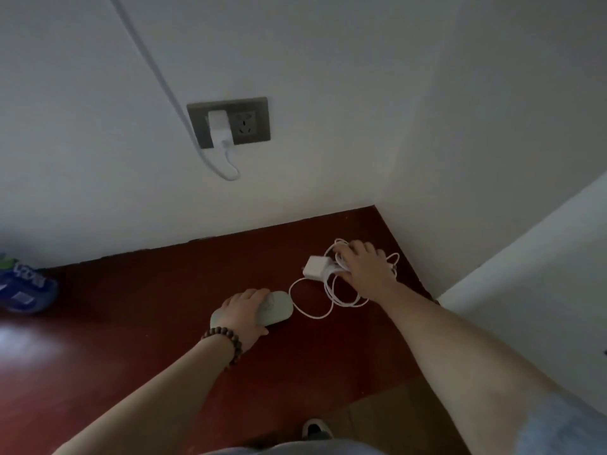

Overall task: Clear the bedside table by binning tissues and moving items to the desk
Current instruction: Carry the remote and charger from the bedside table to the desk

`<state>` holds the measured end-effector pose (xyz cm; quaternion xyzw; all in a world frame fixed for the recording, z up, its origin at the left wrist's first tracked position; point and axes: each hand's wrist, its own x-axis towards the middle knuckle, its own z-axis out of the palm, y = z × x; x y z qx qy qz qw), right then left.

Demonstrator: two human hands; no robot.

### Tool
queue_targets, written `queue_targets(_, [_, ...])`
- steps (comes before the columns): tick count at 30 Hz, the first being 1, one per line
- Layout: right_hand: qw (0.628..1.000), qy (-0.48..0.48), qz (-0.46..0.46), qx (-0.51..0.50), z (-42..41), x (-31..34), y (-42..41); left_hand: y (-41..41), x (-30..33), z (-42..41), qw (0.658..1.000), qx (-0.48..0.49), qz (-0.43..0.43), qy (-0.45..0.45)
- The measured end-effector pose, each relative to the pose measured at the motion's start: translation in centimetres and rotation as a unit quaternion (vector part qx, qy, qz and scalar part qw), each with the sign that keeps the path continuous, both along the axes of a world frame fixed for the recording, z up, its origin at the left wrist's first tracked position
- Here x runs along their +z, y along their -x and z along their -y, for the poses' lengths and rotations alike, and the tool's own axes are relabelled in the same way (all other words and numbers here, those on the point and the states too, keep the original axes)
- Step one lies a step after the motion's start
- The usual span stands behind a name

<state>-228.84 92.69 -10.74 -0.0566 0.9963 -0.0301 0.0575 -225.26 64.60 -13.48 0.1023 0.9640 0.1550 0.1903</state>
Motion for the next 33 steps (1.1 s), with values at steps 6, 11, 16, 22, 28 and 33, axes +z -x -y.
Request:
queue_targets(6, [0.996, 0.034, 0.070, 0.039, -1.2, -2.3, -1.3, -0.6, -0.2, -0.1, 0.999, 0.031, -0.019, 0.003])
queue_targets(11, [0.997, 0.040, -0.053, -0.026, 2.5, -3.0, -3.8, -1.1, -0.4, -0.2, 0.998, 0.048, -0.050, -0.011])
queue_targets(16, [0.997, 0.016, -0.004, -0.069, 3.6, -6.2, -5.8, -1.7, -0.3, -0.6, 0.996, 0.068, -0.063, -0.011])
queue_targets(22, [0.997, 0.006, -0.019, 0.077, -1.2, -6.5, -3.1, -2.1, -0.1, -1.3, 0.993, 0.085, -0.079, -0.001])
queue_targets(28, [0.984, -0.038, -0.029, 0.169, -5.0, -5.5, 2.1, -2.3, -0.2, -1.5, 0.992, 0.086, -0.091, 0.001])
queue_targets(33, [0.997, -0.048, -0.005, 0.063, -6.4, -5.2, 7.3, -2.4, -0.3, -1.6, 0.992, 0.087, -0.095, 0.004])
